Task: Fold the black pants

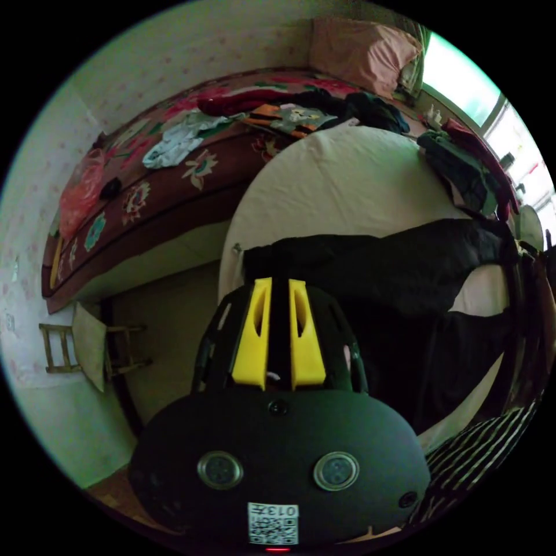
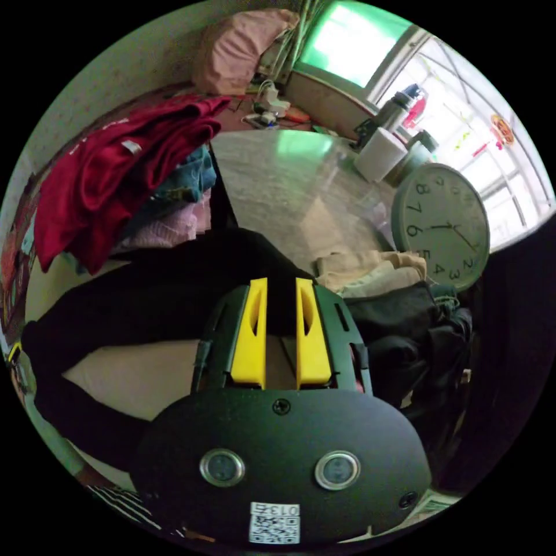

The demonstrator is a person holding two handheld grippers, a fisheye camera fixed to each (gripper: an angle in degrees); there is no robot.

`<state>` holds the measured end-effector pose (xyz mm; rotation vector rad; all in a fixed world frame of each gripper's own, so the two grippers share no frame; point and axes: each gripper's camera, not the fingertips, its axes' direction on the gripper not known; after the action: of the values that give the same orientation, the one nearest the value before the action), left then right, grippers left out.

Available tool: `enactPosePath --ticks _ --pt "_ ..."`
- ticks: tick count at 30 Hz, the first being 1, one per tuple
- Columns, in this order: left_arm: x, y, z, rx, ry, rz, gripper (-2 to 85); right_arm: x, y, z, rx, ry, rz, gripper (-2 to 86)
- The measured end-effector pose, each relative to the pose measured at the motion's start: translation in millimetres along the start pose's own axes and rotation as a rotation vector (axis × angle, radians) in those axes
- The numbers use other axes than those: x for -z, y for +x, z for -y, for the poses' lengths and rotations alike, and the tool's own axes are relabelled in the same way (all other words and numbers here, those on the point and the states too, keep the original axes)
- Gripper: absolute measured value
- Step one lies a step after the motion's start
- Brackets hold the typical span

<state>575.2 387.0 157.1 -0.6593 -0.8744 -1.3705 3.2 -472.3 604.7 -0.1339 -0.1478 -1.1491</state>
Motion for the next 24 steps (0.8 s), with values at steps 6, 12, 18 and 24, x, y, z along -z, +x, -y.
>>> enactPosePath --ticks 6,12,18,24 --pt "28 -53 -103 0.088 0.009 -0.075 10.4 64 -94 -42 0.263 0.268 0.17 9.4" --pt "-10 -48 -182 0.156 -0.068 -0.198 14.2 119 -308 -55 0.829 0.289 0.583 10.4" --pt "-61 -45 -181 0.148 -0.138 -0.147 10.1 156 -526 -43 1.194 0.161 0.713 11.8" --pt "-77 -34 -169 0.095 -0.117 -0.072 4.5 145 -667 -44 1.413 -0.017 0.549 12.1"
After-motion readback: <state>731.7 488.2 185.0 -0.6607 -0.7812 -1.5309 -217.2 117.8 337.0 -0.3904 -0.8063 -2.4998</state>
